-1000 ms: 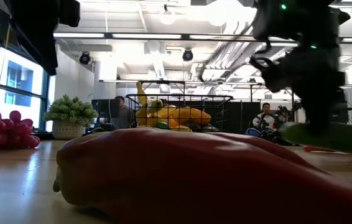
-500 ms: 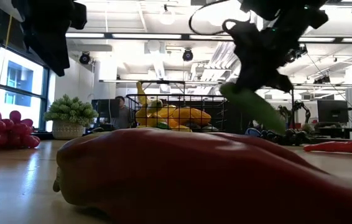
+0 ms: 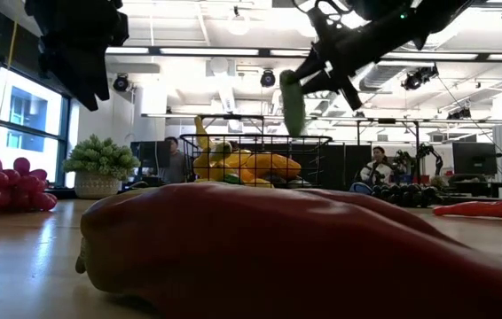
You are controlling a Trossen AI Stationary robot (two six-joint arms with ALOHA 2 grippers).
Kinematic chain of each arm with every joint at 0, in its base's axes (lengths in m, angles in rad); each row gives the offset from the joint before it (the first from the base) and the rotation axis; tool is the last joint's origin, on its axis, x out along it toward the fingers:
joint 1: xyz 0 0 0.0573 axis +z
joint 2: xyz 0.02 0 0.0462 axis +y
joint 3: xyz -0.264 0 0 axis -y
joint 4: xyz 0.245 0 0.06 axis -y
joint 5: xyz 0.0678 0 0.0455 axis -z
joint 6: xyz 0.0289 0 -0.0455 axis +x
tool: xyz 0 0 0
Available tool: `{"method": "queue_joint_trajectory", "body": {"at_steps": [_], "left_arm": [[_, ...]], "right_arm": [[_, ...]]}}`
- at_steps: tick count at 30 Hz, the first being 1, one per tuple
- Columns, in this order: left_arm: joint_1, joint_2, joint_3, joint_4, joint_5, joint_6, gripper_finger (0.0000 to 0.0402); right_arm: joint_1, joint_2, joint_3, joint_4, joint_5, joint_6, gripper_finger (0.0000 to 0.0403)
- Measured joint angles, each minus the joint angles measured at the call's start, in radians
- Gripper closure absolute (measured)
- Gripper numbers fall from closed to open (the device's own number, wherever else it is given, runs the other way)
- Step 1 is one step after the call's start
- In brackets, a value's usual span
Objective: Build produce basket
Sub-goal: Put the green cucumber into the black wire basket
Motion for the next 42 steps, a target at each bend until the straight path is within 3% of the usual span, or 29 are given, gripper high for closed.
{"method": "queue_joint_trajectory", "body": {"at_steps": [12,21,34,42], "left_arm": [[0.041,0.0,0.0,0.032,-0.003,-0.025,0.017],[0.085,0.0,0.0,0.043,-0.008,-0.026,0.017],[0.154,0.0,0.0,0.077,-0.008,-0.027,0.017],[0.157,0.0,0.0,0.094,-0.008,-0.025,0.017]], "right_arm": [[-0.189,0.0,0.0,0.154,-0.069,-0.05,0.0328],[-0.312,0.0,0.0,0.111,-0.115,-0.194,0.0328],[-0.328,0.116,0.0,0.065,-0.14,-0.257,0.0327],[-0.339,0.148,0.0,0.068,-0.101,-0.254,0.0276]]}}
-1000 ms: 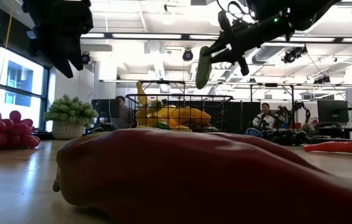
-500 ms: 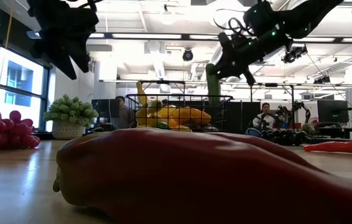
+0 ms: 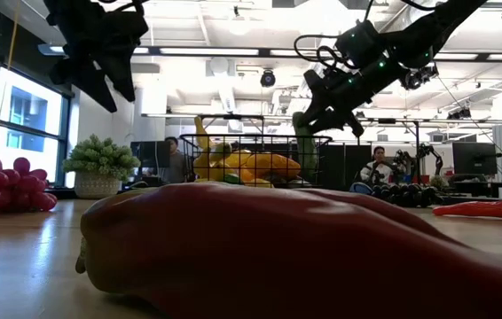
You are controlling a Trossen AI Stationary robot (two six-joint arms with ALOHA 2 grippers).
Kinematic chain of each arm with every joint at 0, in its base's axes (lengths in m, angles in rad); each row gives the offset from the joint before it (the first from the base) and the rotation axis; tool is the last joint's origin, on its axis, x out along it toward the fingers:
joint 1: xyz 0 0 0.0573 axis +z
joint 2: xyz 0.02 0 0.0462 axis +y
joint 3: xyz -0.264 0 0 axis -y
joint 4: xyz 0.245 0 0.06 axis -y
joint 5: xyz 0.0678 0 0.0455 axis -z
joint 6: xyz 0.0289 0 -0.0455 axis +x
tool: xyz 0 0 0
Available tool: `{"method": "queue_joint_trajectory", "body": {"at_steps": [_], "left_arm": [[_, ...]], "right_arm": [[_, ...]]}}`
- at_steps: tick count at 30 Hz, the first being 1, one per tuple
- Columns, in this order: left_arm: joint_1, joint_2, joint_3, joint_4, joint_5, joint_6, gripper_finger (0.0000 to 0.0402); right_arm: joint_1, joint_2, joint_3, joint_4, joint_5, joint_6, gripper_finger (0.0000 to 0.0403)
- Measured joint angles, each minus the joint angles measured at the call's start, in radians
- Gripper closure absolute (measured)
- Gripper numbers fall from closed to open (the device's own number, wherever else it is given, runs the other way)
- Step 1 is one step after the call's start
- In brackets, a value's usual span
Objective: Build produce basket
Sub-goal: Put the green cucumber into the black wire basket, then put the purple eggplant into the black wire basket
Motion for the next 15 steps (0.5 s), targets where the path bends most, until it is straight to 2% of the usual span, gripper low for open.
{"method": "queue_joint_trajectory", "body": {"at_steps": [15], "left_arm": [[0.0,0.0,0.0,-0.001,-0.003,0.0,0.017]], "right_arm": [[-0.056,0.0,0.0,-0.005,0.002,0.024,0.0184]]}}
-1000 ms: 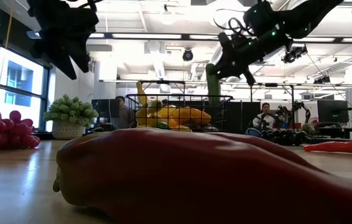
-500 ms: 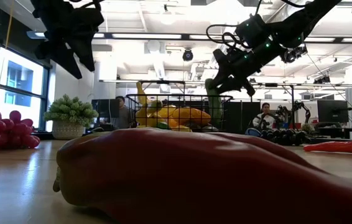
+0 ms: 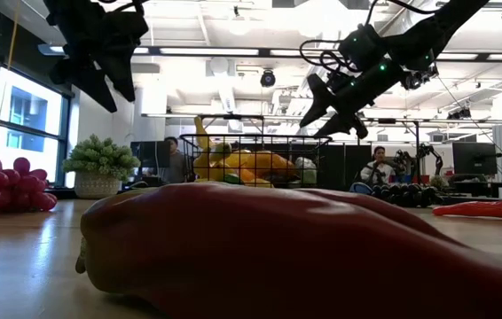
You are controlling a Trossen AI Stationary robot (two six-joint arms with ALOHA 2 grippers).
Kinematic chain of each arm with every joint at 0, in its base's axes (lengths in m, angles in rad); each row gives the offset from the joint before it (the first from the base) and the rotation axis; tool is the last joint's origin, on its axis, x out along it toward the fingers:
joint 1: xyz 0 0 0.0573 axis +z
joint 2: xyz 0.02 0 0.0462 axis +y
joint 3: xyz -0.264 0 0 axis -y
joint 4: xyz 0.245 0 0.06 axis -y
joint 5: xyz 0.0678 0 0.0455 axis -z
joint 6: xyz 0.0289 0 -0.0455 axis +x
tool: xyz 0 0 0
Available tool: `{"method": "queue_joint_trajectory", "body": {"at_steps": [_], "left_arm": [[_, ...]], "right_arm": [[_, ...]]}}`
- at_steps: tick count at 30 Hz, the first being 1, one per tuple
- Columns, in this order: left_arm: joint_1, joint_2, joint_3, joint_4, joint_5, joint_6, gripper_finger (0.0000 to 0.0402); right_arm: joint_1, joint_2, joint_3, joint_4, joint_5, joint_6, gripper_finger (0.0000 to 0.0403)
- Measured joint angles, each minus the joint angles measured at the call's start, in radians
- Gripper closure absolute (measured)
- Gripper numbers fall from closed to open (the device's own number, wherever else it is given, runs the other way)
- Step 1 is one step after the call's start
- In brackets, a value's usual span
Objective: Build produce basket
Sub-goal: Put the purple eggplant into the black wire basket
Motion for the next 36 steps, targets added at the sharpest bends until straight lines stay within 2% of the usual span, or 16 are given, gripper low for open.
{"method": "queue_joint_trajectory", "body": {"at_steps": [11,20,23,28,36], "left_arm": [[0.0,0.0,0.0,0.0,0.001,0.0,0.017],[0.0,0.0,0.0,0.002,0.046,0.116,0.017],[0.0,0.0,0.0,0.015,0.08,0.165,0.0169],[0.0,0.0,0.0,0.098,0.177,0.255,0.0155],[-0.008,0.0,0.0,0.298,0.321,0.468,0.0127]], "right_arm": [[-0.004,-0.108,0.0,-0.054,-0.005,-0.057,0.0179],[0.041,-0.219,0.0,-0.291,-0.004,-0.036,0.0179],[0.079,-0.259,0.0,-0.367,0.024,-0.018,0.0179],[0.16,-0.321,0.0,-0.452,0.141,0.066,0.0179],[0.294,-0.375,0.0,-0.483,0.223,0.199,0.0179]]}}
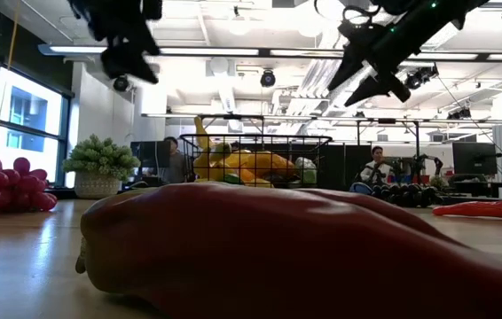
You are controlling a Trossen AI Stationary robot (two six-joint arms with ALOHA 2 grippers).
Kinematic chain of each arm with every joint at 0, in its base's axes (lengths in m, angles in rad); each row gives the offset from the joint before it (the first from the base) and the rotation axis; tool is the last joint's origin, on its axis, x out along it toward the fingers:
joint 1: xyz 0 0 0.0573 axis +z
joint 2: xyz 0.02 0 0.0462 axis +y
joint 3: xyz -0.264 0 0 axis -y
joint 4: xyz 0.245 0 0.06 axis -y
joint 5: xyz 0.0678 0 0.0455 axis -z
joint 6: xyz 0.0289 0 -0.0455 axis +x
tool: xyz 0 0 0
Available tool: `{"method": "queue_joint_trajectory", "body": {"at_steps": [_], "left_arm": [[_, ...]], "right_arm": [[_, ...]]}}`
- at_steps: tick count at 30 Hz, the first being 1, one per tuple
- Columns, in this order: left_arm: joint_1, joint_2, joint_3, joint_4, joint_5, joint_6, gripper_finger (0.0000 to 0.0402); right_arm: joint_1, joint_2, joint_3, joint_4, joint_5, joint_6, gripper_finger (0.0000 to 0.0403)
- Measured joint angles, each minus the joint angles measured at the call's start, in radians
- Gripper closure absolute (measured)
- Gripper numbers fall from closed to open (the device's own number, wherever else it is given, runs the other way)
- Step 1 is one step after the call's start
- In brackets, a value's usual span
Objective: Build produce basket
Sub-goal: Put the purple eggplant into the black wire basket
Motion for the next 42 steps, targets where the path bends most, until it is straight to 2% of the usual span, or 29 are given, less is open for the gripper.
{"method": "queue_joint_trajectory", "body": {"at_steps": [8,13,19,24,30,42], "left_arm": [[-0.058,0.016,0.0,0.168,0.01,0.232,0.013],[-0.105,0.063,0.0,0.246,0.068,0.338,0.013],[-0.165,0.145,0.0,0.35,0.08,0.459,0.0131],[-0.199,0.22,0.0,0.406,0.145,0.532,0.0131],[-0.233,0.302,0.0,0.483,0.157,0.591,0.0131],[-0.248,0.479,0.0,0.72,0.224,0.633,0.0131]], "right_arm": [[0.135,0.0,0.0,0.003,0.02,0.148,0.0179],[0.235,0.0,0.0,0.033,0.106,0.219,0.0179],[0.321,0.001,0.0,0.042,0.18,0.273,0.0179],[0.355,0.001,0.0,0.042,0.213,0.302,0.0179],[0.369,0.001,0.0,0.041,0.247,0.302,0.0179],[0.368,0.002,0.0,-0.039,0.231,0.321,0.0179]]}}
